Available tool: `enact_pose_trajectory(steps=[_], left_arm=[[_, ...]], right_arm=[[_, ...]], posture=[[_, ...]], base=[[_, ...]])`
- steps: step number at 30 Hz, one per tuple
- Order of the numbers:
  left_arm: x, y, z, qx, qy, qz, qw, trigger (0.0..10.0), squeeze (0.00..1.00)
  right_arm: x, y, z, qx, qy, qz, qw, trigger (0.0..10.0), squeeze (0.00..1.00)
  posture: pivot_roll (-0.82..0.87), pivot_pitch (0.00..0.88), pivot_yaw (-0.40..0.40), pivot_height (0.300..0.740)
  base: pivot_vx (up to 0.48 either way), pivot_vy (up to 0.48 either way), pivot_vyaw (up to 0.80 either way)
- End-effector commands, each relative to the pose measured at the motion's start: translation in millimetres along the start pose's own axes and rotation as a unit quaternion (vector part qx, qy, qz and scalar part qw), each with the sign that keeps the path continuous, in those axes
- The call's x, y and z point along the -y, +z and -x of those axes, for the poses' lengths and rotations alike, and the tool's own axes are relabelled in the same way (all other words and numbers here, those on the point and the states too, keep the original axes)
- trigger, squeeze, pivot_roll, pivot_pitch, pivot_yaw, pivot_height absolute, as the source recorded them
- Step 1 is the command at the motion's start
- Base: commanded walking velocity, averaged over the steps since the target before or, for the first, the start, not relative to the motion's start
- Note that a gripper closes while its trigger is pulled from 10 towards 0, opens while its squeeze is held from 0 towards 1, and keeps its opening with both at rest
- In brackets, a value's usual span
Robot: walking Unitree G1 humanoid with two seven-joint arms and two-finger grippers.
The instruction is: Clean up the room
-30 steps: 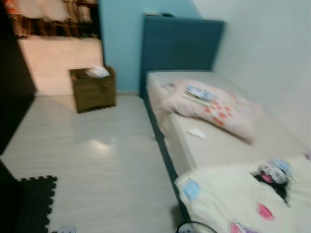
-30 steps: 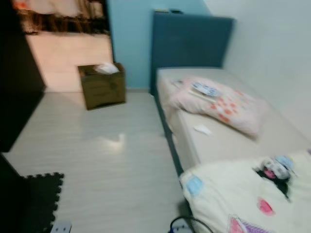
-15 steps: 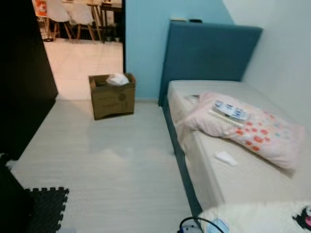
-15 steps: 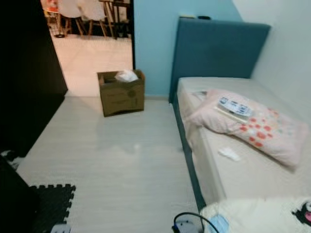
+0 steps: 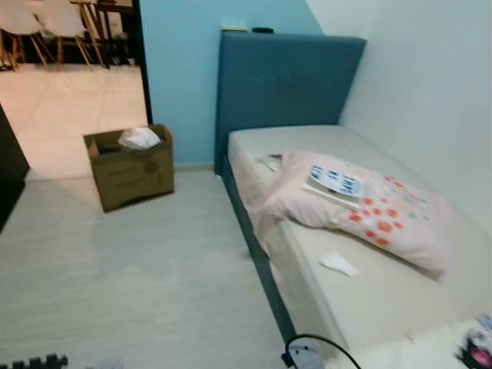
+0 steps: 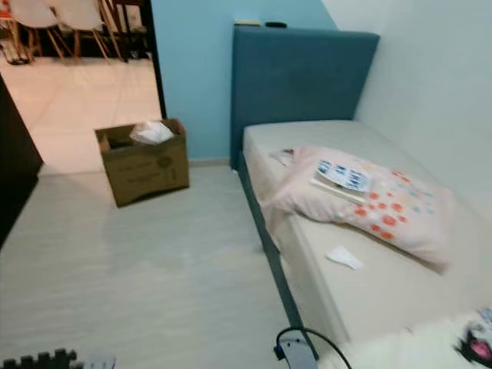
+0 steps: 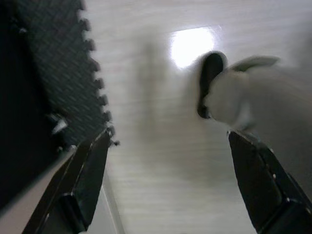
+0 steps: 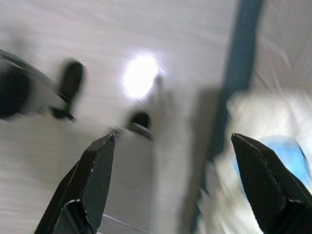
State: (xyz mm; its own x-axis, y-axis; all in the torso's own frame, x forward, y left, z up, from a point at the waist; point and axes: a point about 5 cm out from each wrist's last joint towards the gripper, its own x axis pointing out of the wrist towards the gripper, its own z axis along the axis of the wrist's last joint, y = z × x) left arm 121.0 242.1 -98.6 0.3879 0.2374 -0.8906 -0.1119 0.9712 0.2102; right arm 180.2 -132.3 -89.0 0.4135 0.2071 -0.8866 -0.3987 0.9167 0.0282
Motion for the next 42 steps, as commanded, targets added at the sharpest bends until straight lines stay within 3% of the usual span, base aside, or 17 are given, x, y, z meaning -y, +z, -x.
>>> enact_pose_trajectory(steps=[1, 18, 31, 42], left_arm=[[6.5, 7.6, -0.8, 0.009, -0.009, -0.004, 1.0, 10.0, 0.0], [6.7, 6.8, -0.7, 0.009, -0.01, -0.013, 1.0, 10.0, 0.0], [6.2, 6.9, -0.7, 0.01, -0.01, -0.017, 1.0, 10.0, 0.0], [0.4, 10.2, -0.9, 0.016, 0.008, -0.015, 1.0, 10.0, 0.0]], right_arm=[[9.7, -6.7, 2.4, -0.006, -0.013, -0.015, 1.0, 10.0, 0.0], [10.0, 9.3, 1.4, 0.022, -0.016, -0.034, 0.999, 10.0, 0.0], [18.0, 19.7, 2.7, 0.05, -0.032, -0.075, 0.995, 10.0, 0.0], [31.3, 48.8, 7.0, 0.121, -0.03, -0.164, 0.978, 10.0, 0.0]], posture=[[0.02, 0.0, -0.102, 0.74], [0.02, 0.0, -0.102, 0.74], [0.01, 0.0, -0.098, 0.74], [0.01, 0.0, -0.098, 0.74]], base=[[0.315, 0.0, 0.0], [0.32, 0.0, -0.22], [0.32, 0.0, -0.72], [0.113, 0.0, -0.12]])
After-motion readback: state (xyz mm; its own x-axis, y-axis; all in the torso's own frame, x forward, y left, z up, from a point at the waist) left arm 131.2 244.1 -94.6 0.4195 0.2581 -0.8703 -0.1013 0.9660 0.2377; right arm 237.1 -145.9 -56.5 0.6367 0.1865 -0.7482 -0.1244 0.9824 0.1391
